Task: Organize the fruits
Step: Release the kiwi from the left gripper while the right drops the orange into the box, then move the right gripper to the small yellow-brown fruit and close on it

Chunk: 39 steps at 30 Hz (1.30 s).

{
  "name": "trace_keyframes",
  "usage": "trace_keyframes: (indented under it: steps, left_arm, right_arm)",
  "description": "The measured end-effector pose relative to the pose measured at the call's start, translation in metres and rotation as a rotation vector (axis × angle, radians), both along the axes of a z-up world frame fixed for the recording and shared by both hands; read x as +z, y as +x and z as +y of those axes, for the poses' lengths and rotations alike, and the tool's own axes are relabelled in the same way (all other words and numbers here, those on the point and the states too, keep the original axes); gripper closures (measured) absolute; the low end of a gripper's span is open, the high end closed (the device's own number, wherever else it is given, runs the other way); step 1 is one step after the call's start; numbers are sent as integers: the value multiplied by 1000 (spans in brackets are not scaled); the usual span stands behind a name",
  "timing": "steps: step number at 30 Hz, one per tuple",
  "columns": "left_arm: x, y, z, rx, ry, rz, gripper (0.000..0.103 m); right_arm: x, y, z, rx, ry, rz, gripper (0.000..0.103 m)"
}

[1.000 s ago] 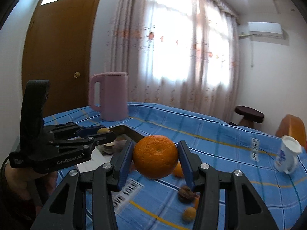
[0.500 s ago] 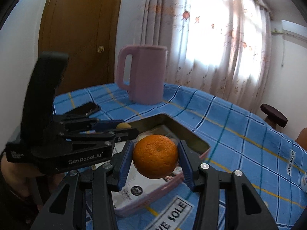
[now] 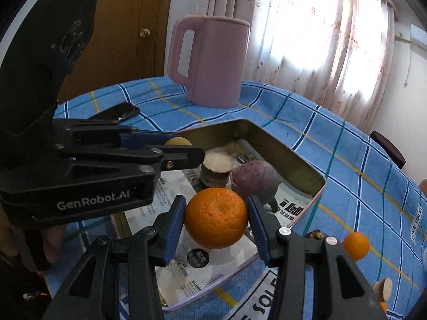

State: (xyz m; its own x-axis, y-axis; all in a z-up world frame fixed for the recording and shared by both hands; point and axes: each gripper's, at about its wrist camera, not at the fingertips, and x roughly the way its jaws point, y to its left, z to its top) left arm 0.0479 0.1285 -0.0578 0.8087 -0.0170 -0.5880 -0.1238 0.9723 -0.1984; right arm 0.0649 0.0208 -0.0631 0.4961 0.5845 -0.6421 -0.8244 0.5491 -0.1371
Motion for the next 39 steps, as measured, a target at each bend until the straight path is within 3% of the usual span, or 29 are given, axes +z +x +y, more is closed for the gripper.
trace_keyframes:
  steps: [5, 8, 10, 13, 18, 21, 23, 34, 39]
  left_arm:
    - [-1, 3, -2, 0, 9, 9, 71]
    - [0, 1, -2, 8, 13, 4, 65]
    - [2, -2, -2, 26, 13, -9, 45]
    - [13, -13, -2, 53, 16, -60, 24]
    - [33, -25, -8, 44, 17, -132, 22]
    - [40, -27, -22, 25, 24, -160, 13]
    - [44, -25, -35, -4, 29, -169, 13]
    - [38, 4, -124, -183, 106, -113, 13]
    - [29, 20, -167, -252, 167, -81, 13]
  right_arm:
    - [-3, 5, 2, -8, -13, 29, 54]
    - [-2, 4, 3, -21, -20, 16, 52]
    - [1, 4, 1, -33, -2, -1, 36]
    - [6, -2, -9, -38, 24, -21, 33]
    - [14, -10, -43, -82, 41, -55, 33]
    - [22, -10, -74, -135, 58, -63, 33]
    - [26, -9, -100, -184, 73, -64, 33]
    - [32, 13, -247, -523, 163, -35, 33]
    - [25, 24, -271, -567, 192, 22, 33]
